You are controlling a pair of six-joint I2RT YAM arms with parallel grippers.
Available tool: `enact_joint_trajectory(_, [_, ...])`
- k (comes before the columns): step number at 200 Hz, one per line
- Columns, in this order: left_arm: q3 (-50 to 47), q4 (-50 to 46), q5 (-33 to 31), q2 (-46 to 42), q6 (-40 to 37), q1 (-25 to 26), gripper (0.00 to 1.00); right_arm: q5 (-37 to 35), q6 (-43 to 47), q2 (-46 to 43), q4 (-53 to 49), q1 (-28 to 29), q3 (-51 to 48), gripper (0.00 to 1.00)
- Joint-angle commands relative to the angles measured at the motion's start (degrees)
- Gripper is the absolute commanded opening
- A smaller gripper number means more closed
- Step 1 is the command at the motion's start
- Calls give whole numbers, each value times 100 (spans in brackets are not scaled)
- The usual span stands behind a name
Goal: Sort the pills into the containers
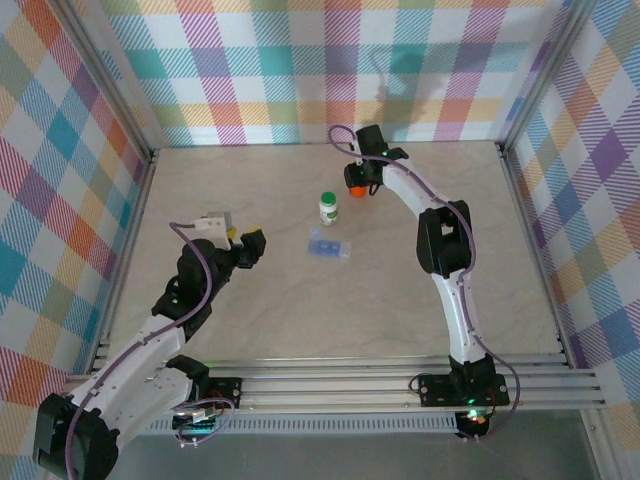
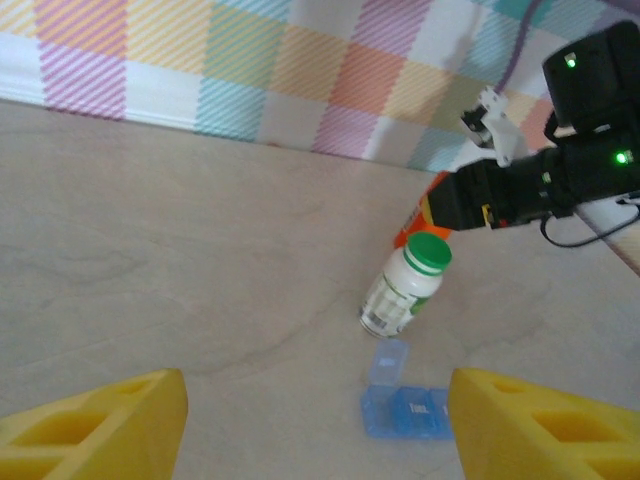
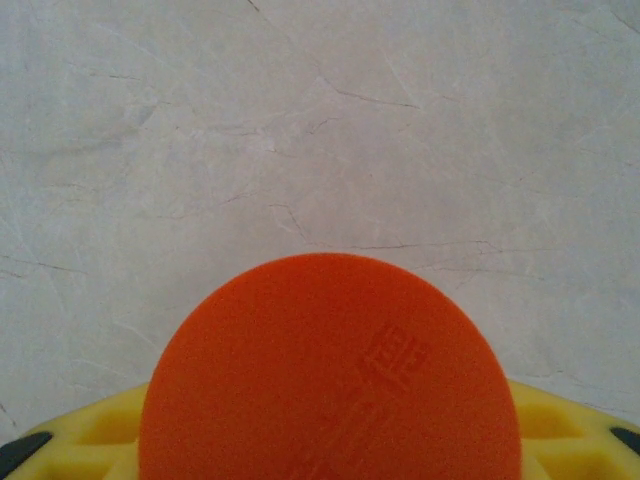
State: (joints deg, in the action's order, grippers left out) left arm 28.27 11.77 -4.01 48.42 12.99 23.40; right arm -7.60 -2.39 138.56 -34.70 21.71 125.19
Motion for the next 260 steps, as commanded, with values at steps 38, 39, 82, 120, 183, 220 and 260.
enact_joint_trajectory(38, [-81, 2170, 1940, 1107, -1713, 518, 72, 248, -197, -2148, -142, 10, -1233, 43])
enact_joint_trajectory(39, [-78, 2188, 1948, 1134, -1779, 548, 72, 267, -212, -2197, -142, 9, -1277, 43])
enact_joint_trajectory(82, [977, 1322, 3481, 2192, -3563, 930, 73, 2001, -591, -4516, 370, 17, -3473, 43])
enact_joint_trajectory(120, [1463, 1055, 3818, 2785, -4072, 930, 73, 2898, -968, -5773, 758, 26, -4713, 44])
enact_joint_trajectory(183, [2137, 1054, 4309, 3485, -4119, 930, 74, 4388, -1372, -6197, 1161, 43, -5179, 45])
enact_joint_trajectory(220, [2414, 949, 4108, 3693, -4095, 939, 73, 4601, -1382, -6111, 1065, 97, -5175, 45])
enact_joint_trajectory(260, [2655, 779, 3876, 3831, -3938, 933, 75, 4674, -1439, -6096, 1121, 155, -5214, 45])
